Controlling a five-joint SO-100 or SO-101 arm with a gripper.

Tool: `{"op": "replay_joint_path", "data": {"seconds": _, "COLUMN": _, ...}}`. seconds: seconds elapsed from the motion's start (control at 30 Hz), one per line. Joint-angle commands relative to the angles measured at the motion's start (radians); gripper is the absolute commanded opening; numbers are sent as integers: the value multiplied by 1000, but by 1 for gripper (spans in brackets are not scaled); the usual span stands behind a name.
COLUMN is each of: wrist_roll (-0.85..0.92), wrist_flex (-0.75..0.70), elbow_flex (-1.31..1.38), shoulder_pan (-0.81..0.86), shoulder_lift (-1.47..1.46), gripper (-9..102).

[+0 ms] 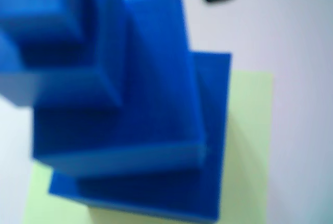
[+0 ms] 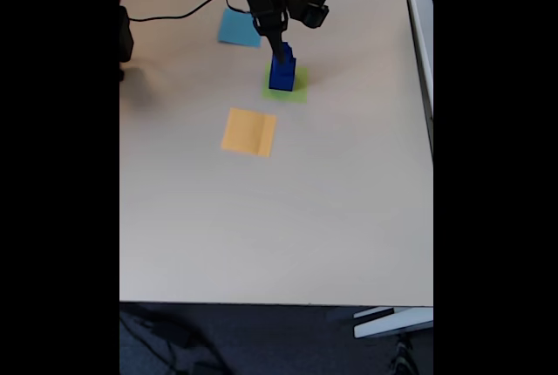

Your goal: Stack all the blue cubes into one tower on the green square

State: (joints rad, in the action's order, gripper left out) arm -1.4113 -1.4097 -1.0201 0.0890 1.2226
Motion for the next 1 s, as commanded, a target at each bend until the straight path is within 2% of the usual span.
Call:
{"op": "replay_joint_path", "data": {"seconds": 0.0, "wrist_roll": -5, "wrist_flex": -2, "elbow_flex": 61, "shoulder_pan": -3, "shoulder_lift": 15, "gripper": 26}}
{"op": "replay_joint_path", "data": {"seconds": 0.97, "wrist_roll": 17, "wrist_flex": -2, "elbow_flex": 81, "shoulder_pan": 15, "shoulder_lift": -14, "gripper": 24}}
